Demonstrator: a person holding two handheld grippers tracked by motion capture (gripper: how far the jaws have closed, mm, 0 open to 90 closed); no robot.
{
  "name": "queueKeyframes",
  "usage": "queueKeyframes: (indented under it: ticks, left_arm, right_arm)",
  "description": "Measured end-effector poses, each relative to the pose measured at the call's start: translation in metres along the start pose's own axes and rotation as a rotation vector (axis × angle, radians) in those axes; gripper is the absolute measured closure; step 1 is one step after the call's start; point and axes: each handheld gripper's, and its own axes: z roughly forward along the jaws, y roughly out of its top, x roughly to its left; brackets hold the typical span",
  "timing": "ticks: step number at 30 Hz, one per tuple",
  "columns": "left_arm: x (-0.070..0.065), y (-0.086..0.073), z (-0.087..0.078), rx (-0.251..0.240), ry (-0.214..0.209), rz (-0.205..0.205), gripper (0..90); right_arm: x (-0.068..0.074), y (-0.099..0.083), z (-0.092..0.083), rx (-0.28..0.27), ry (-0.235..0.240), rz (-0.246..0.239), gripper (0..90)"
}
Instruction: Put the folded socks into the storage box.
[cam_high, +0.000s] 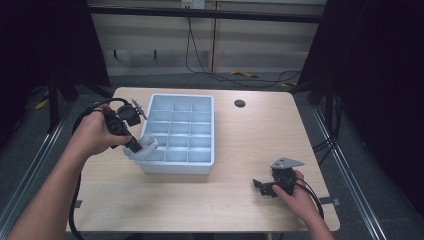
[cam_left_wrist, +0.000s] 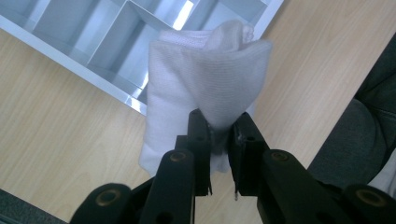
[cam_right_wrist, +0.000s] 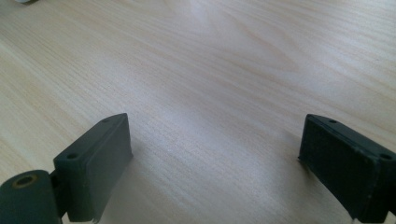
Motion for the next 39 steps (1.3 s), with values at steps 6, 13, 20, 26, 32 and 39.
queueKeyframes:
  ticks: [6, 13, 20, 26, 32, 39]
  left_arm:
    - [0.005, 0.005, 0.001, 0.008, 0.007, 0.003, 80.2]
    - [0.012, 0.008, 0.008, 0.033, 0.006, -0.01, 80.1]
    - [0.011, 0.018, 0.017, 0.043, -0.013, 0.006, 80.1]
    - [0.008, 0.027, 0.027, 0.044, -0.008, 0.016, 79.9]
    - [0.009, 0.033, 0.038, 0.095, -0.016, 0.048, 79.7]
    - [0.009, 0.033, 0.045, 0.098, -0.025, 0.038, 79.5]
  right_arm:
    - [0.0, 0.0, 0.0, 0.0, 0.0, 0.002, 8.2]
    - [0.0, 0.0, 0.0, -0.001, 0.002, -0.001, 8.2]
    - [0.0, 0.001, 0.001, -0.002, 0.003, -0.004, 8.2]
    - [0.0, 0.001, 0.001, -0.002, 0.003, -0.005, 8.2]
    - [0.0, 0.001, 0.001, -0.002, 0.004, -0.008, 8.2]
    - [0.0, 0.001, 0.001, -0.001, 0.004, -0.008, 8.2]
